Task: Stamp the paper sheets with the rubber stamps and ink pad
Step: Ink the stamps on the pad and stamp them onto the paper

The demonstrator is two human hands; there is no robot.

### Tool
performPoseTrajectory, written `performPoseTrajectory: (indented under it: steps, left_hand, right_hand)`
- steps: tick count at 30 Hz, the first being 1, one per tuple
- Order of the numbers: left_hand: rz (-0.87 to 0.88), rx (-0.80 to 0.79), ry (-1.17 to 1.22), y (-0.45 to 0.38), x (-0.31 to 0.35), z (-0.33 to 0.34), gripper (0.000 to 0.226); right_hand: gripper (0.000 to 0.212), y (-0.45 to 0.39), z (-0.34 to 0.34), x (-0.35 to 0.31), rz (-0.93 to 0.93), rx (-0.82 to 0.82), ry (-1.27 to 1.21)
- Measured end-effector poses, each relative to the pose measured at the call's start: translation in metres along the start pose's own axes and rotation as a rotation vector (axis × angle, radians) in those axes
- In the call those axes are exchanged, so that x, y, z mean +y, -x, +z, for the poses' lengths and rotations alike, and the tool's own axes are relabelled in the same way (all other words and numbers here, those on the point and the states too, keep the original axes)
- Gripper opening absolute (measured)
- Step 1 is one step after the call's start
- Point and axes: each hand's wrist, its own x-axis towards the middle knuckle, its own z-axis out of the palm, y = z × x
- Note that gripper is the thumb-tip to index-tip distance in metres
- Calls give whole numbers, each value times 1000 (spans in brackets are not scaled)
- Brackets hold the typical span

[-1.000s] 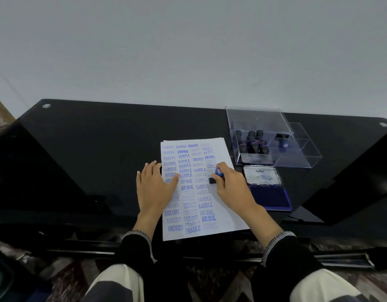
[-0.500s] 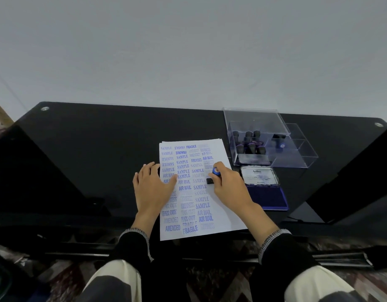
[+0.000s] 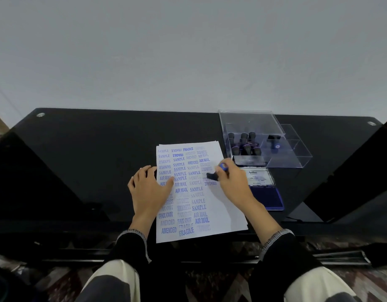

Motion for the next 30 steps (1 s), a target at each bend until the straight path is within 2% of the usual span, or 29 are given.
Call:
performPoseTrajectory:
  steps: [3, 6, 30]
  left_hand:
    - [-2, 1, 9, -1, 0, 0, 56]
    - [-4, 2, 13, 0, -1, 1, 56]
    - [5, -3, -17, 0, 1, 0, 56]
  right_hand:
    - [14, 1, -15, 4, 154, 233, -222]
    - [14, 4, -25, 12, 234, 307, -351]
    - [10, 13, -25, 9, 230, 309, -372]
